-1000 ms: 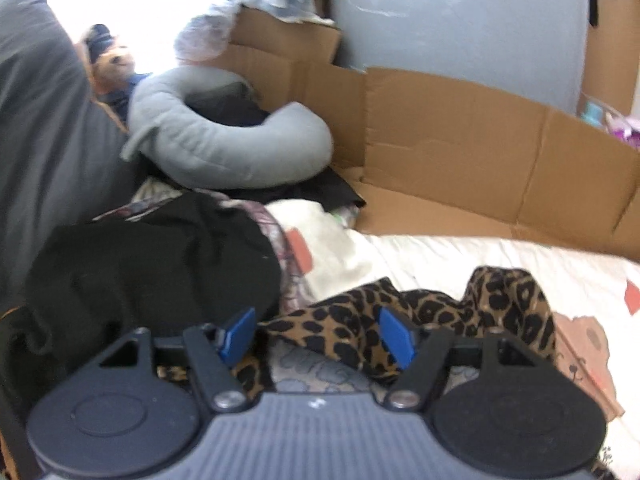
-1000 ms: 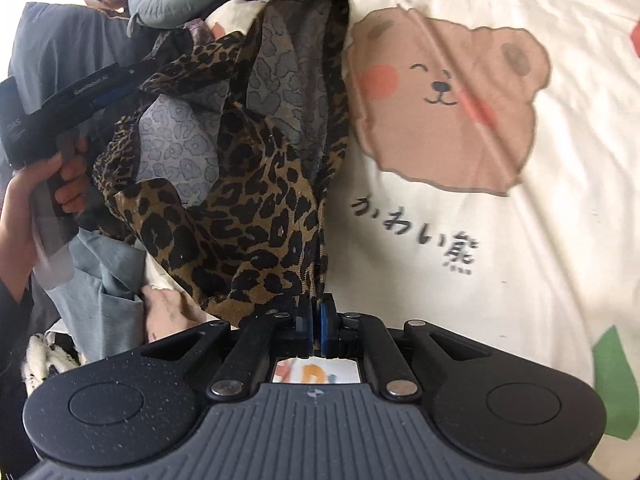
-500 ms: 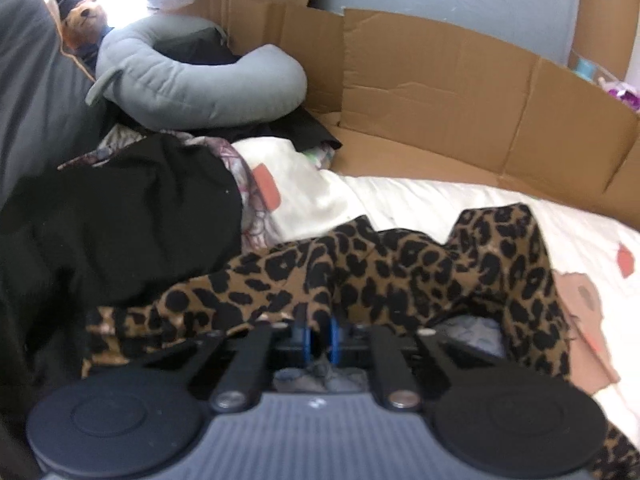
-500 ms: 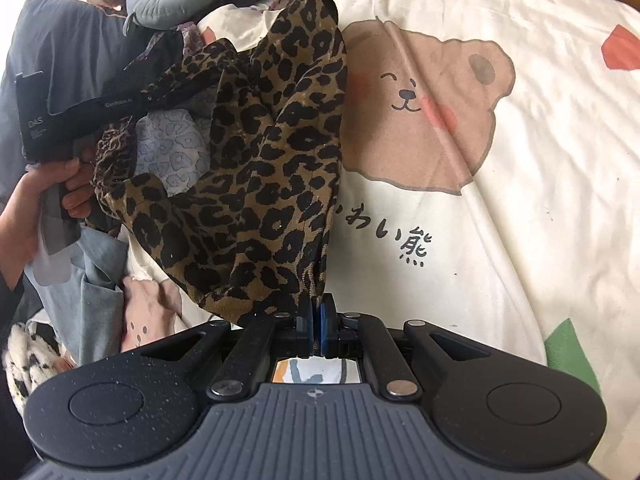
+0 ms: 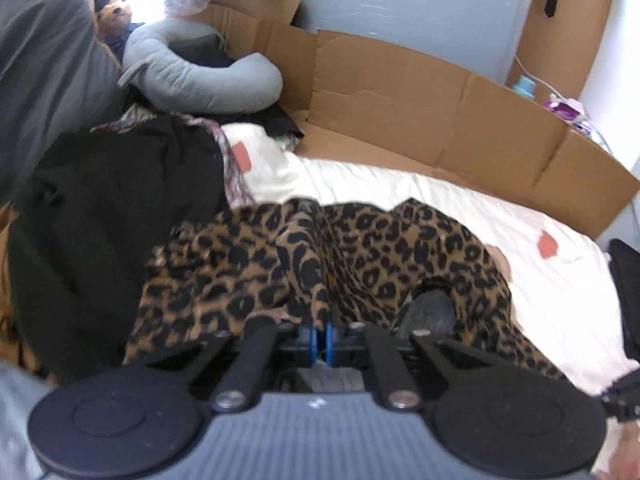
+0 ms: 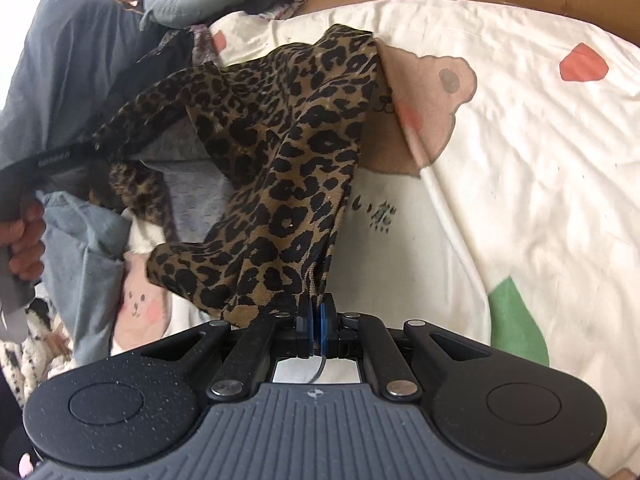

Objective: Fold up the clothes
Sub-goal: 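Pull the leopard garment out of the pile with both grippers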

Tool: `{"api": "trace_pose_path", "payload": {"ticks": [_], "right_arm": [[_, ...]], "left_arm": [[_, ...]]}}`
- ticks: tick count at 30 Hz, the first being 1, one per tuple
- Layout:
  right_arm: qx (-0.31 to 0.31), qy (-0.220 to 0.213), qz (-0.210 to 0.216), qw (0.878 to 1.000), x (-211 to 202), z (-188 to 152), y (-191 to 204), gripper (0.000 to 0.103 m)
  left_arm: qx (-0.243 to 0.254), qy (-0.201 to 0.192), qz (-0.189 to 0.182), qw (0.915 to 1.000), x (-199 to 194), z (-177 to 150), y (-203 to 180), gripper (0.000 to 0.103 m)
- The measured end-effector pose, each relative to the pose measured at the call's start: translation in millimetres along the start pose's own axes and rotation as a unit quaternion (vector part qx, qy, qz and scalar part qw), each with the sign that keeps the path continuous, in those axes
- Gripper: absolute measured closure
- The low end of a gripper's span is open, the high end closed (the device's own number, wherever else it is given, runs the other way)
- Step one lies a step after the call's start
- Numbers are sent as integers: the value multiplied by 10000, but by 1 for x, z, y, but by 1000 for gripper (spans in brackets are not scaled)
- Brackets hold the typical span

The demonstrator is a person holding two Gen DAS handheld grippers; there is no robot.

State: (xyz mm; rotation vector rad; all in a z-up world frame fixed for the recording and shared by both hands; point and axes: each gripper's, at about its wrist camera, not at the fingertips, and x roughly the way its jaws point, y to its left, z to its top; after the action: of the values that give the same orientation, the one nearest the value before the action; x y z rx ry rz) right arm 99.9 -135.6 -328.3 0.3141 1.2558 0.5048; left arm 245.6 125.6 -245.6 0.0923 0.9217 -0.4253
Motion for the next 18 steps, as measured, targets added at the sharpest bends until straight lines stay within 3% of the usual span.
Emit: {"api": "trace_pose_path", "payload": {"ticks": [10,14,18], "right_arm": [[8,386,140,9992,-13,-38,0,102],[61,507,-67,9987,-19,-48,-5,97],[182,192,-206,9994,-35,-51,-17,71]], "left_arm": [[-363,302,188,9987,-63,-51,-2,99],[-378,484,267,9978,-84,-74,-3,99],[-421,647,424,9961,-105,-96,4,99]]}}
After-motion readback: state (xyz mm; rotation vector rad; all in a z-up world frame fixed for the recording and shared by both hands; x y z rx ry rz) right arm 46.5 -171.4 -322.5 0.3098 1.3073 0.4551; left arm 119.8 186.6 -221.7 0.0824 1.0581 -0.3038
